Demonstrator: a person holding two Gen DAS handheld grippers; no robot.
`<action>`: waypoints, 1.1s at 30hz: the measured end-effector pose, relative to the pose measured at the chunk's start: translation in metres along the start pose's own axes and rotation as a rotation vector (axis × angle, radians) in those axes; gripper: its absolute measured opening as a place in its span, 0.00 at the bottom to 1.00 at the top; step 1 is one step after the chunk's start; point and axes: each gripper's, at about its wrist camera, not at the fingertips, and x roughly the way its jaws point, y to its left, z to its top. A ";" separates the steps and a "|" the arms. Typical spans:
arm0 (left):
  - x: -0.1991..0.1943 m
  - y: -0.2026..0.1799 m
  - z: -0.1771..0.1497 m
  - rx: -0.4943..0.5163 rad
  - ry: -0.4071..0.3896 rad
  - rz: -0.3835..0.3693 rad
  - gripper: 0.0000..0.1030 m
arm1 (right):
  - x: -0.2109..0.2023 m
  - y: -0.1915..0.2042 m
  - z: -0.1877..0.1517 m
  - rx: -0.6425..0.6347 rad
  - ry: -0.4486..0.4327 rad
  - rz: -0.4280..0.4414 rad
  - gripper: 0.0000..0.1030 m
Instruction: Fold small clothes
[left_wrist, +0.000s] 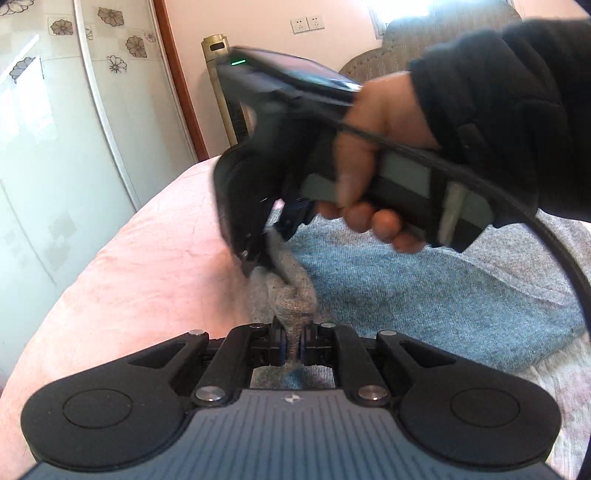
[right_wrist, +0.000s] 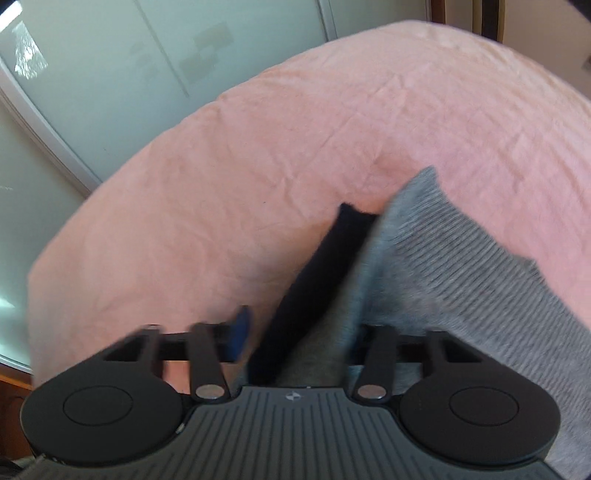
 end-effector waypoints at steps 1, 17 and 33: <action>-0.001 -0.002 0.002 0.010 -0.006 -0.002 0.06 | -0.003 -0.011 -0.002 0.036 -0.016 0.034 0.14; -0.019 -0.204 0.040 0.278 -0.052 -0.541 0.06 | -0.206 -0.206 -0.195 0.443 -0.348 -0.030 0.12; 0.004 -0.220 0.032 0.346 -0.010 -0.561 0.06 | -0.163 -0.267 -0.202 0.708 -0.411 0.131 0.17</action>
